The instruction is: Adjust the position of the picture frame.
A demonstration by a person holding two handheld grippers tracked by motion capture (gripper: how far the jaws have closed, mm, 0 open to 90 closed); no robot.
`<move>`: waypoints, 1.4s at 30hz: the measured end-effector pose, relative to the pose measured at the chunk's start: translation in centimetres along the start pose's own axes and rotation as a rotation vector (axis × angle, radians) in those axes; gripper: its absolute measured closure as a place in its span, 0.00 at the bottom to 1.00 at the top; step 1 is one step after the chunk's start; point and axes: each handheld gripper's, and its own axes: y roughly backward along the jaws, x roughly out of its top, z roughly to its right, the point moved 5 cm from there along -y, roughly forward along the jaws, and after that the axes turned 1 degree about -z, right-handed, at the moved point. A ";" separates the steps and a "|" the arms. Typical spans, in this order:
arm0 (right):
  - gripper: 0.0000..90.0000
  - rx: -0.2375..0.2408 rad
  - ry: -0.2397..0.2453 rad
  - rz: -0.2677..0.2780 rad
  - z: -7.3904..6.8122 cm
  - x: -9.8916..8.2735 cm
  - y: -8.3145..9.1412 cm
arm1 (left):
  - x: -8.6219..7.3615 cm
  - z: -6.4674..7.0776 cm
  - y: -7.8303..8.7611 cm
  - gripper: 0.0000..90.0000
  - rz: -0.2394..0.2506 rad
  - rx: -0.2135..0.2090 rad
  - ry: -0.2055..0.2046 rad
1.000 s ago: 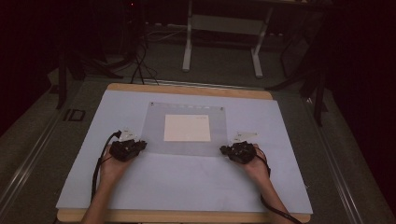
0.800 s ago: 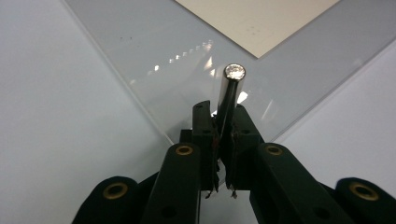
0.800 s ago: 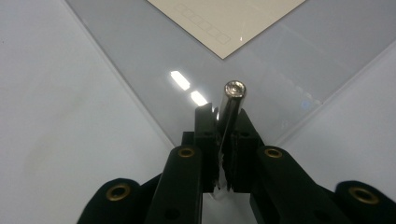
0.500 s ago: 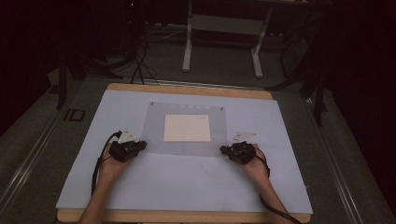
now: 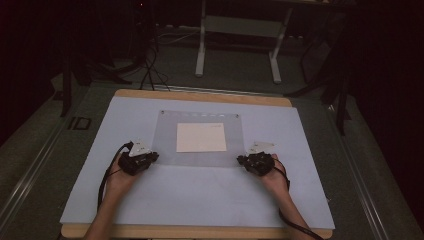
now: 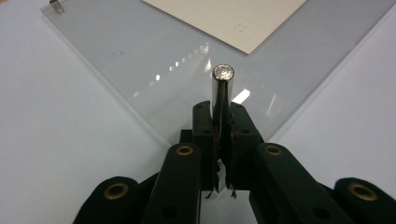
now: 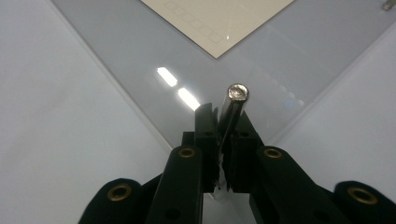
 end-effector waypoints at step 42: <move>0.95 -0.015 -0.247 0.115 7.0 5.4 -5.4 | 1.8 13.2 3.9 0.90 -0.025 -0.048 -0.243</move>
